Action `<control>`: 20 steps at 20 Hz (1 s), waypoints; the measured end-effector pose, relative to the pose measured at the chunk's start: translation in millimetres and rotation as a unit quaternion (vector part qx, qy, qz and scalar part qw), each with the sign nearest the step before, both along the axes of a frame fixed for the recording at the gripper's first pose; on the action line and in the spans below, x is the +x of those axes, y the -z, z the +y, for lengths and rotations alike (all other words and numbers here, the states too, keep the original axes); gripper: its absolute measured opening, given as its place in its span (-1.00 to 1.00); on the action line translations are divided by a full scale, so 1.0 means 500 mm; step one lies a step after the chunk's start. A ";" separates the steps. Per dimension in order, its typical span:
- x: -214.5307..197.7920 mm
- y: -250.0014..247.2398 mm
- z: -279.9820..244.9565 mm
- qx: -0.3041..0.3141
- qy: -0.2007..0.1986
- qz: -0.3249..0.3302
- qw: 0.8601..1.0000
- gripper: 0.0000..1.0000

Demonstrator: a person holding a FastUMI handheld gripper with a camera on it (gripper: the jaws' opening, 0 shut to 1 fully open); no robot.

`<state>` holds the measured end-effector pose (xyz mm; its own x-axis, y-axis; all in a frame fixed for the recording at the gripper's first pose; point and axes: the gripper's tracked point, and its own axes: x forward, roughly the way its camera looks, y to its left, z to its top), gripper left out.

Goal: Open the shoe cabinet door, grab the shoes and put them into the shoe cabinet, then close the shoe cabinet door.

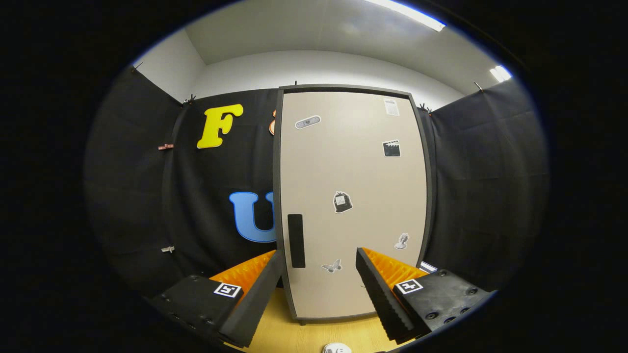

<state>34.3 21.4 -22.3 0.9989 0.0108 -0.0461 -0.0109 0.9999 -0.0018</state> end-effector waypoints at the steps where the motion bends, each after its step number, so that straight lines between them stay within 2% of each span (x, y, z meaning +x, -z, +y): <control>1: 0.007 0.003 0.005 0.001 -0.001 0.001 1.000 0.95; 8: 0.084 0.035 0.046 0.009 -0.007 0.012 1.000 0.95; 20: 0.312 0.141 0.078 0.009 0.011 0.039 0.999 0.96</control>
<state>190.5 60.2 -93.0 0.9922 -0.0100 -0.1241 0.0120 0.9998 0.0160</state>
